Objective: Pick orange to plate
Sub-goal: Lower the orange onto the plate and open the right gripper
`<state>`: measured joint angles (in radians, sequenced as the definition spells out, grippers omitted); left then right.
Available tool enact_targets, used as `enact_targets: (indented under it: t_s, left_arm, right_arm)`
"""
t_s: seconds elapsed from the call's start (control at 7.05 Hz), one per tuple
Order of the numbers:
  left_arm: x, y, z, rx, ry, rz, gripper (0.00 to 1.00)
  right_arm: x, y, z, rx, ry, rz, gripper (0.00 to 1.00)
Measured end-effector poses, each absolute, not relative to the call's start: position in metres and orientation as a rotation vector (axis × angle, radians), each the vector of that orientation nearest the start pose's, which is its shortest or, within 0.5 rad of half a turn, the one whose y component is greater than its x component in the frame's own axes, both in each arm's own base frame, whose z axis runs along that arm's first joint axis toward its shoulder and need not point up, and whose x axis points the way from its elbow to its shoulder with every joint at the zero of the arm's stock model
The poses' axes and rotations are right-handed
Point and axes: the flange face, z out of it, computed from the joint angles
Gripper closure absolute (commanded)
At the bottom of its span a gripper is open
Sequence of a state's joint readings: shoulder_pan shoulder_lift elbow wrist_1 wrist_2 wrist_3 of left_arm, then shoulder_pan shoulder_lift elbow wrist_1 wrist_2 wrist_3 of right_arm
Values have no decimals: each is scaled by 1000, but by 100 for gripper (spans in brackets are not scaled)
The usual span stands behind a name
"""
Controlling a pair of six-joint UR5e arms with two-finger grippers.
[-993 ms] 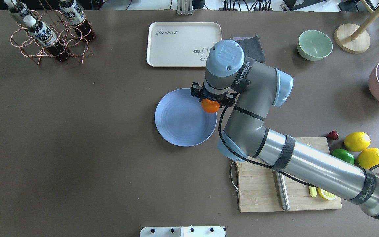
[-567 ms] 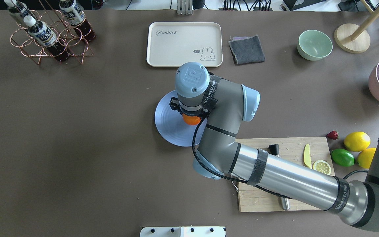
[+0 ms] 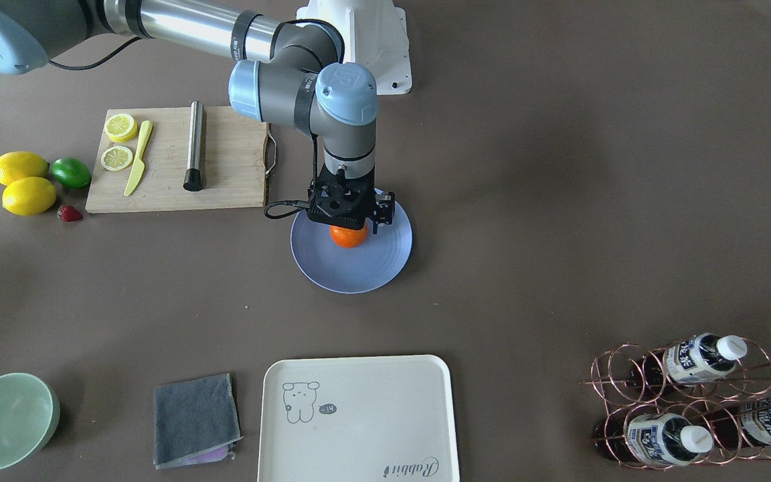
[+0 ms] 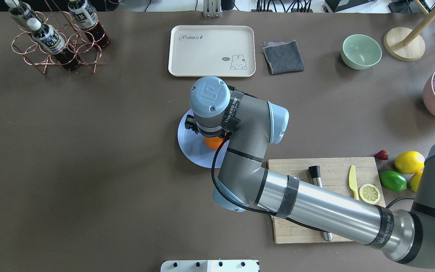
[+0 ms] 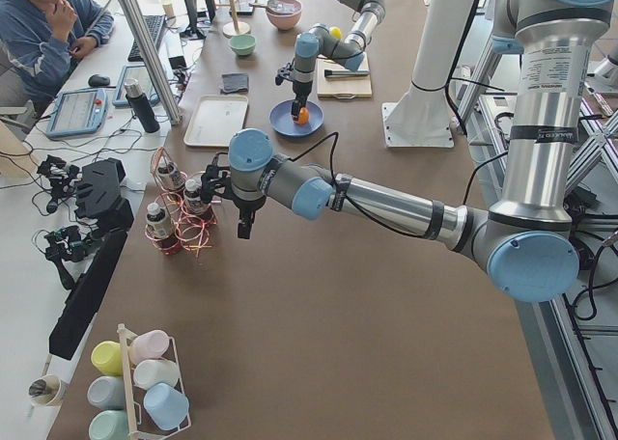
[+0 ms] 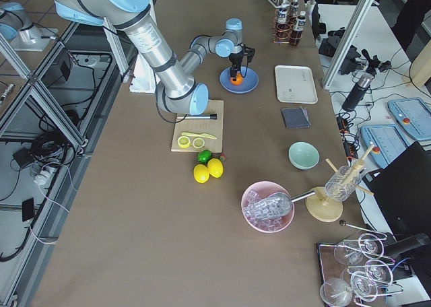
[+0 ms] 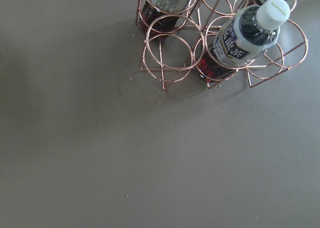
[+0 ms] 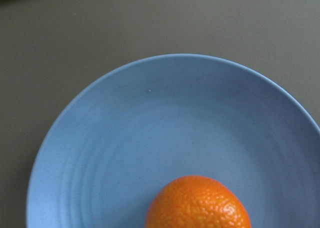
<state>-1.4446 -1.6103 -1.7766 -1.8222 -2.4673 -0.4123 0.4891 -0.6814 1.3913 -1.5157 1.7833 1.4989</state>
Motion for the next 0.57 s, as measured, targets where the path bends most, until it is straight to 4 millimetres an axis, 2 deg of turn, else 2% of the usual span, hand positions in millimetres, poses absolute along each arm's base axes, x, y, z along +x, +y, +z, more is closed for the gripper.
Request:
enact_targets:
  t_s: [0.28,0.43,0.57]
  left_arm:
    - [2,-485,543,148,950,-81,2]
    - [-10,-472,565,128,938,-101,2]
    - [-25,-461,588,127,920,-79,2]
  right_arm:
    - [-603,-481,171,32,-804,313,0]
    - [-584,-500,178,35,-803,301,0]
    - [-557,-518,194,41,-800,281,0]
